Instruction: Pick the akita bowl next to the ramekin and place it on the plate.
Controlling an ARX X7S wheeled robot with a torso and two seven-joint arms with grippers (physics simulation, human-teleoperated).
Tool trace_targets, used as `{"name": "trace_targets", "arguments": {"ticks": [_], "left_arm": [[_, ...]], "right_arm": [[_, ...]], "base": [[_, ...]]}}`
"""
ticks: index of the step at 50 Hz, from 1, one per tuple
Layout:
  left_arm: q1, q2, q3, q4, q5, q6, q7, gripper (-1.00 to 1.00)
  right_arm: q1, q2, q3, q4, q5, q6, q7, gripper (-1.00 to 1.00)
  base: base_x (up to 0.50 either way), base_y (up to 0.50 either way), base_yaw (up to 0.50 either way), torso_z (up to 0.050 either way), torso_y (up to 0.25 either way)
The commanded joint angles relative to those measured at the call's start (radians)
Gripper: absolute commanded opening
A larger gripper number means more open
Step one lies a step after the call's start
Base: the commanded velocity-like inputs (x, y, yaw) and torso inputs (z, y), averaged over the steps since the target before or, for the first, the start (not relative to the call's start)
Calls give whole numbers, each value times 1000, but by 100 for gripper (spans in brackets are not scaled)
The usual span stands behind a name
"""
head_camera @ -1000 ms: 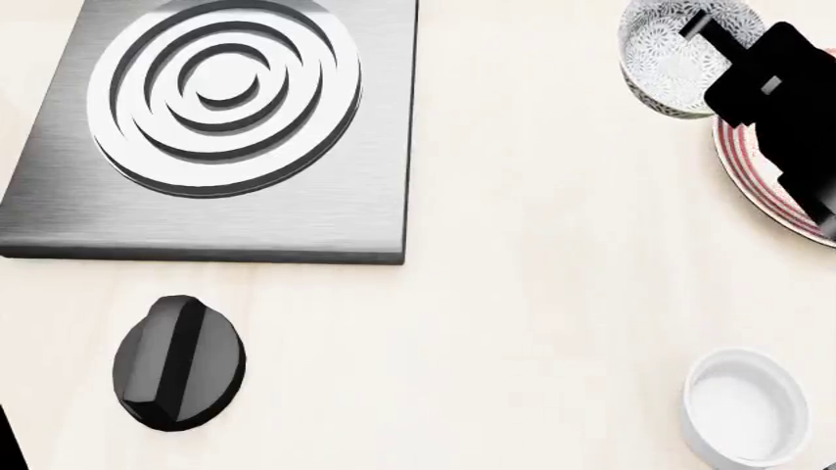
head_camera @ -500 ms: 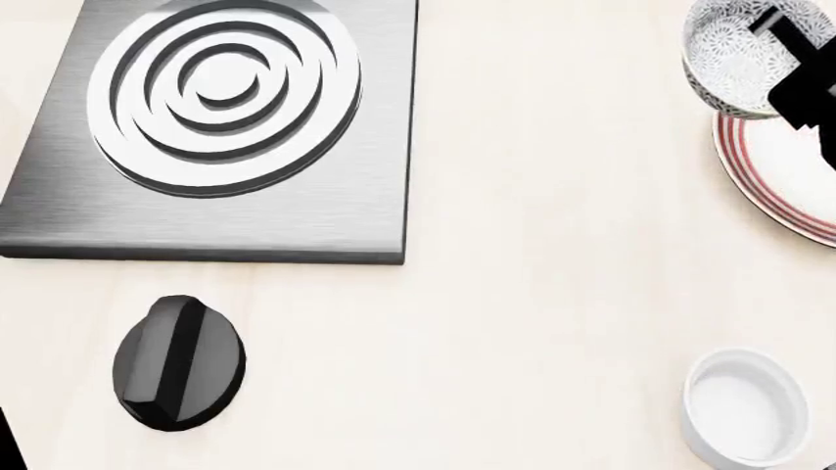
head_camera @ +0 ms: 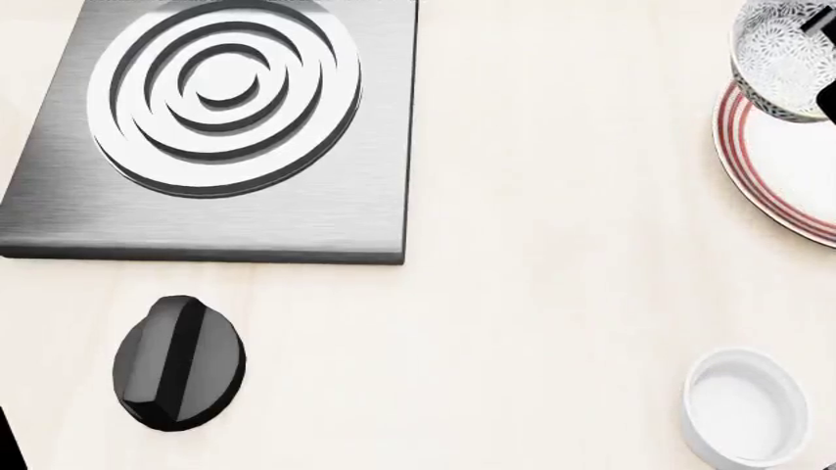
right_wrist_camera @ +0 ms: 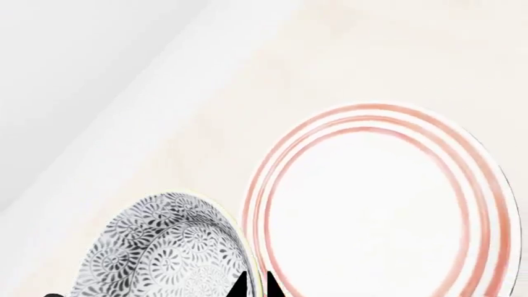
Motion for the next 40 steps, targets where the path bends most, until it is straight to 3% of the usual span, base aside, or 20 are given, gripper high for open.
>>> {"name": "trace_targets", "arguments": {"ticks": [1, 40], "left_arm": [[4, 1, -4, 0, 1, -3, 1, 100], [6, -6, -25, -2, -16, -5, 16, 100]], "right_arm": [[10, 10, 19, 9, -14, -8, -5, -100], [44, -42, 1, 154, -93, -65, -61, -100]], "base": [[0, 0, 0, 0, 0], [0, 0, 0, 0, 1]]}}
